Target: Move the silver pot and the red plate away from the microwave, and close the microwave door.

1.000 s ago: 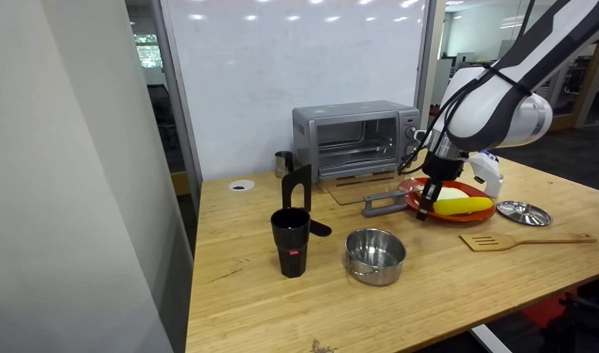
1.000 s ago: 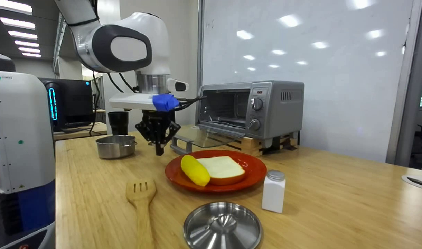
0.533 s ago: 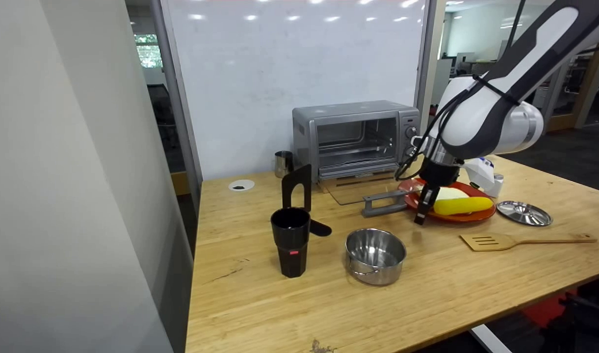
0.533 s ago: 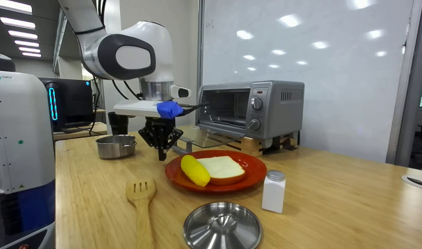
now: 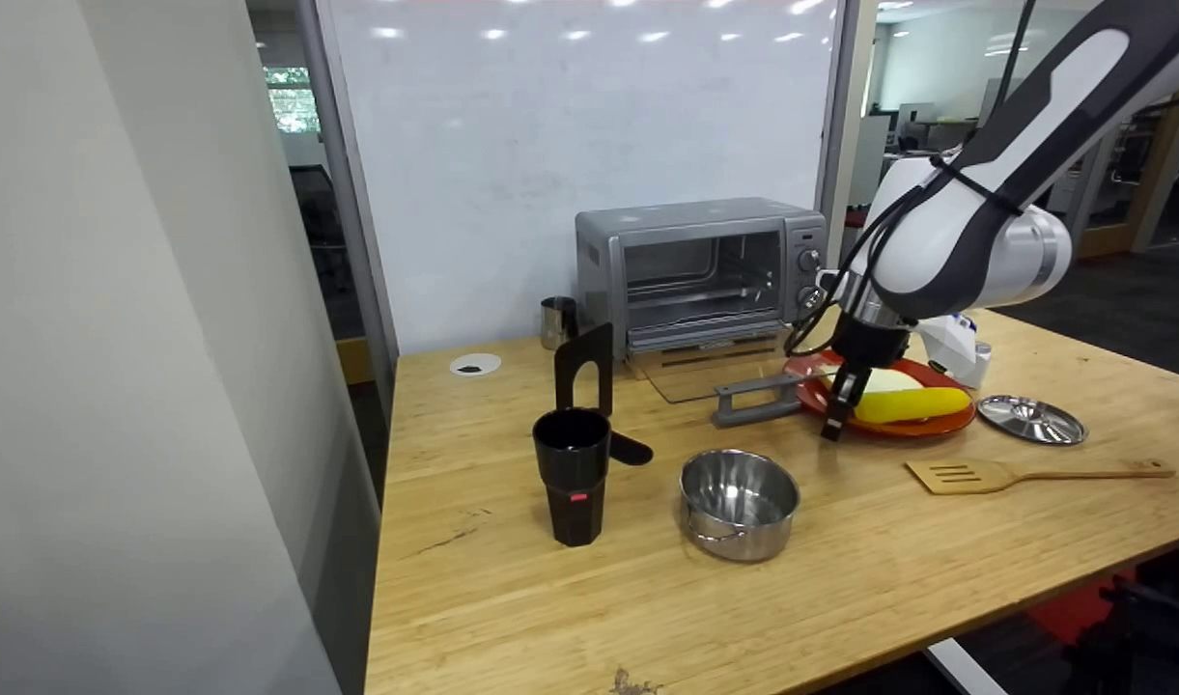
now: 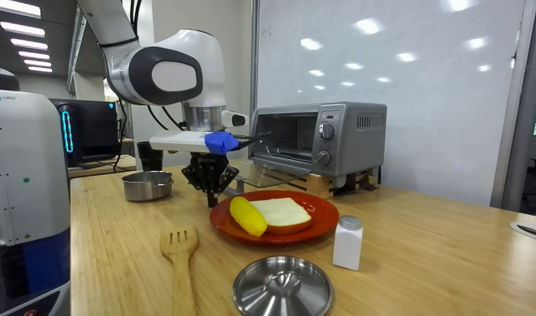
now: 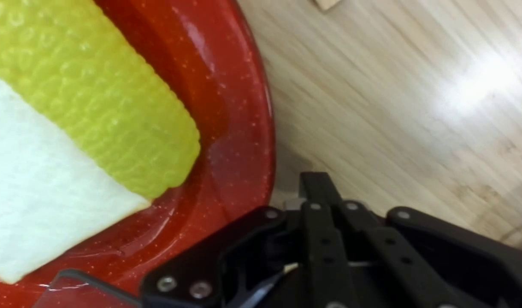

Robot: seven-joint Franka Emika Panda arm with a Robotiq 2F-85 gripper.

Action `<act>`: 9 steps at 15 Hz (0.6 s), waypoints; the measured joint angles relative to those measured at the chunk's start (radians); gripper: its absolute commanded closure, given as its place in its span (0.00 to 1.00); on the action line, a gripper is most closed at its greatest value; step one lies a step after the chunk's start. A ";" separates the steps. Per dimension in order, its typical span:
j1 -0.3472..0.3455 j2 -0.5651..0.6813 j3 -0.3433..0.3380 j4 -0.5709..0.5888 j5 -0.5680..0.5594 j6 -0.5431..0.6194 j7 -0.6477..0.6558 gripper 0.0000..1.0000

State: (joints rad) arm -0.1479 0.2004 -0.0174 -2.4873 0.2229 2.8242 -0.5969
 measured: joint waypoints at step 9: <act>-0.073 -0.021 -0.004 -0.063 0.025 0.082 0.004 1.00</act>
State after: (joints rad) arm -0.2206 0.1790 -0.0210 -2.5505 0.2482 2.9059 -0.5932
